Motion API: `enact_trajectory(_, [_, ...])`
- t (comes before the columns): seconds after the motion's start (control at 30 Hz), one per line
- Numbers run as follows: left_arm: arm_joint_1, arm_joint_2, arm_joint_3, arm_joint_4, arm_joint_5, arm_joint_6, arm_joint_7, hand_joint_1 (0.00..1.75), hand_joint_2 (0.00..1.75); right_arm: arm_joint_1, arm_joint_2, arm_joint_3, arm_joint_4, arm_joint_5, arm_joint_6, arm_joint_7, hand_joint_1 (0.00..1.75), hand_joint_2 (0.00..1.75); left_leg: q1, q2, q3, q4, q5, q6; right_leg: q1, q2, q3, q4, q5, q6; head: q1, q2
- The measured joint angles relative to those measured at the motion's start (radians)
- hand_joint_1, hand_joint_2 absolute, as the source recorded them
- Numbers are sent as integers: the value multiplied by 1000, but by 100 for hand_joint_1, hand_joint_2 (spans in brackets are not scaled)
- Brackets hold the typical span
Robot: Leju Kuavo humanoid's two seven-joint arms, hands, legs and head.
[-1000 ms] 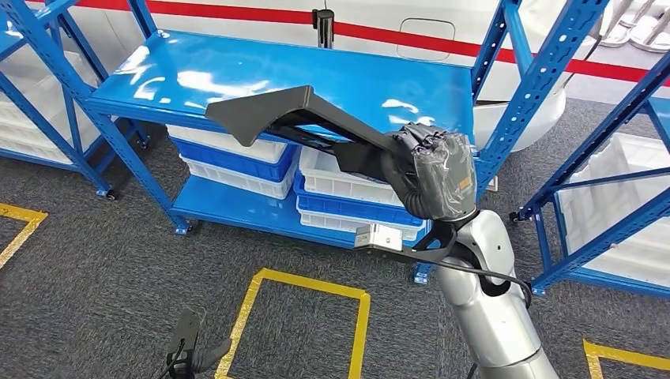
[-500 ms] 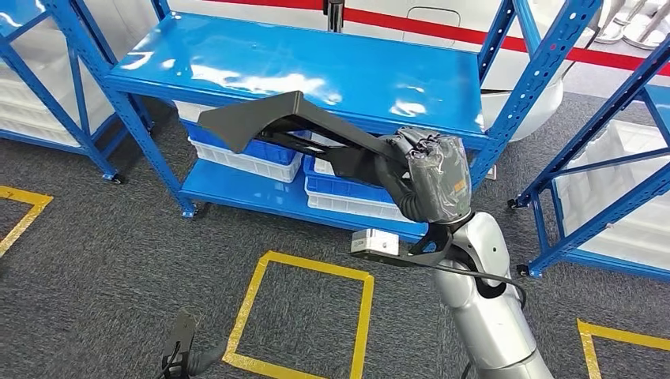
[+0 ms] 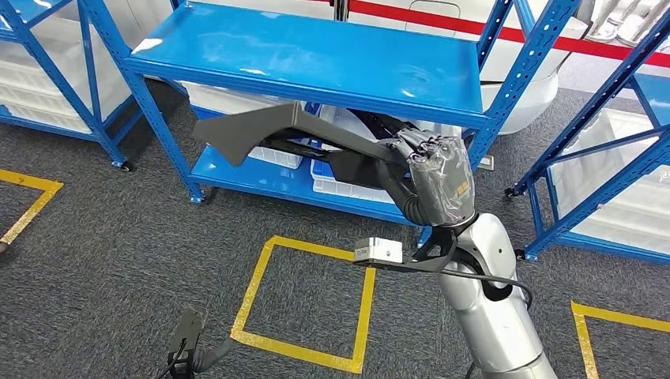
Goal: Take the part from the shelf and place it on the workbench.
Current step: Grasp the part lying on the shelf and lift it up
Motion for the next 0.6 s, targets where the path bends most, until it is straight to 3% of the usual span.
enact_trajectory(0.07, [1, 3, 1, 0, -1, 1, 1, 0, 175, 0, 2, 2, -2, 1, 2, 0, 166, 175, 2, -2, -20, 54, -66, -11, -18, -11, -5, -12, 27, -3, -2, 0])
enact_trajectory(0.13, [2, 5, 2, 0, -1, 1, 3, 0, 175, 2, 4, 4, -2, 2, 4, 0, 166, 175, 9, -2, -50, 173, -151, -27, -23, -24, -19, -10, 42, 1, -4, 0])
enact_trajectory(0.17, [3, 7, 3, 0, -1, 1, 3, 0, 175, 5, 4, 5, -2, 2, 4, 0, 166, 175, 15, 0, -62, 230, -169, -36, -27, -32, -28, -7, 47, 6, -4, 0])
enact_trajectory(0.2, [4, 8, 3, 0, -1, 1, 4, 0, 175, 7, 4, 6, -2, 2, 4, 0, 166, 175, 21, 2, -63, 263, -167, -45, -31, -40, -36, -4, 51, 11, -4, 0])
enact_trajectory(0.23, [5, 10, 4, 0, -1, 1, 4, 0, 175, 9, 4, 7, -2, 3, 5, 0, 166, 175, 28, 7, -45, 260, -150, -55, -37, -49, -43, 2, 52, 15, -4, 0])
enact_trajectory(0.3, [4, 12, 5, 0, -1, 1, 5, 0, 175, 11, 4, 9, -2, 3, 5, 0, 166, 175, 41, 37, 37, 152, -118, -77, -46, -66, -58, 22, 49, 26, -5, 0])
enact_trajectory(0.33, [2, 12, 6, -1, -1, 1, 5, 0, 175, 10, 3, 9, -2, 3, 5, 1, 166, 175, 41, 54, 76, 96, -112, -81, -46, -73, -69, 35, 44, 34, -8, 0])
enact_trajectory(0.4, [0, 12, 7, -1, -1, 1, 7, 0, 175, 11, 2, 10, -2, 4, 6, 1, 166, 175, 33, 72, 107, 40, -121, -70, -38, -87, -79, 55, 36, 51, -9, 0])
enact_trajectory(0.47, [1, 12, 8, -1, -1, 1, 9, 0, 175, 11, 1, 13, -2, 6, 7, 2, 166, 175, 24, 54, 97, 35, -119, -41, -33, -101, -81, 61, 36, 66, -6, 0])
enact_trajectory(0.5, [1, 12, 8, -1, -1, 1, 10, 0, 175, 10, 0, 14, -2, 7, 7, 2, 166, 175, 22, 44, 93, 31, -115, -28, -34, -97, -87, 67, 31, 72, -6, 0])
enact_trajectory(0.53, [1, 13, 9, -1, -1, 2, 10, 0, 175, 10, 0, 15, -2, 8, 7, 2, 166, 175, 21, 35, 89, 28, -109, -16, -37, -81, -98, 87, 18, 74, -6, 0])
enact_trajectory(0.6, [-1, 13, 10, -1, -2, 2, 10, 0, 175, 10, -4, 16, 0, 12, 7, 2, 166, 175, 22, 15, 80, 24, -99, 2, -44, -30, -144, 185, -34, 70, -3, 0])
